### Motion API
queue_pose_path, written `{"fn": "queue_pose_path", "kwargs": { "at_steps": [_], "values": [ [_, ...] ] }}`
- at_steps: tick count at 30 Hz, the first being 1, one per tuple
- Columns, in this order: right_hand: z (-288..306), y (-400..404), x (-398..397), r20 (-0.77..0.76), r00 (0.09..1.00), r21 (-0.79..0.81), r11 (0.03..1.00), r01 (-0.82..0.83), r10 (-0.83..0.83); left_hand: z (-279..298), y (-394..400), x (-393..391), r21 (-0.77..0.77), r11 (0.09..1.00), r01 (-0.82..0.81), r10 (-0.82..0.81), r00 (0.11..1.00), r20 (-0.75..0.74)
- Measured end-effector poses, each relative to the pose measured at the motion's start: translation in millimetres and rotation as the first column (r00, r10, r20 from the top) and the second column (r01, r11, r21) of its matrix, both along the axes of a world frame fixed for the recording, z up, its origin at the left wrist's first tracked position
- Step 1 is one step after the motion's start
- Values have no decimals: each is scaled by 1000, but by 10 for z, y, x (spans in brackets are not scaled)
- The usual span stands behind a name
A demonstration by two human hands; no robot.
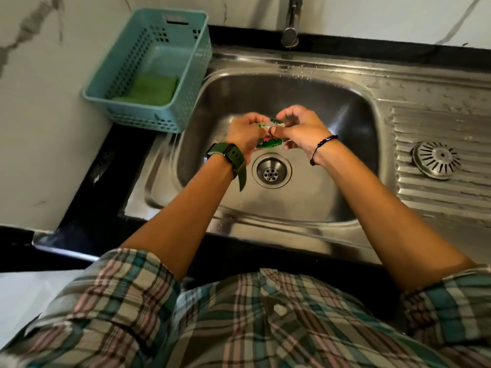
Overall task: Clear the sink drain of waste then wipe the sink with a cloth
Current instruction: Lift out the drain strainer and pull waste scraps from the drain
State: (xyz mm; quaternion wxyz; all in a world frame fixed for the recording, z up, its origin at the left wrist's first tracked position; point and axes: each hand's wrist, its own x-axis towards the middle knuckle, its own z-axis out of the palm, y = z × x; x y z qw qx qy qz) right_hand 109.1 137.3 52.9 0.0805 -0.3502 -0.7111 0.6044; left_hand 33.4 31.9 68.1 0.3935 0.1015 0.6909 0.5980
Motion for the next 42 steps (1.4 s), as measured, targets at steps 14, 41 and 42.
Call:
{"fn": "queue_pose_path", "kwargs": {
  "at_steps": [14, 41, 42],
  "values": [
    [244, -1078, -35, -165, 943, -144, 939, -312, 288, 26, -1242, 324, -168, 898, -407, 360, 899, -249],
    [-2381, -5130, 616, 224, 313, -349, 376, -859, 923, -2395, -5155, 2047, -539, 341, -770, 914, 405, 0],
    [-2645, -5167, 602, 261, 283, -341, 362, -868, 923, -2633, -5192, 2044, -566, 349, -747, 911, 413, 17]
  ]
}}
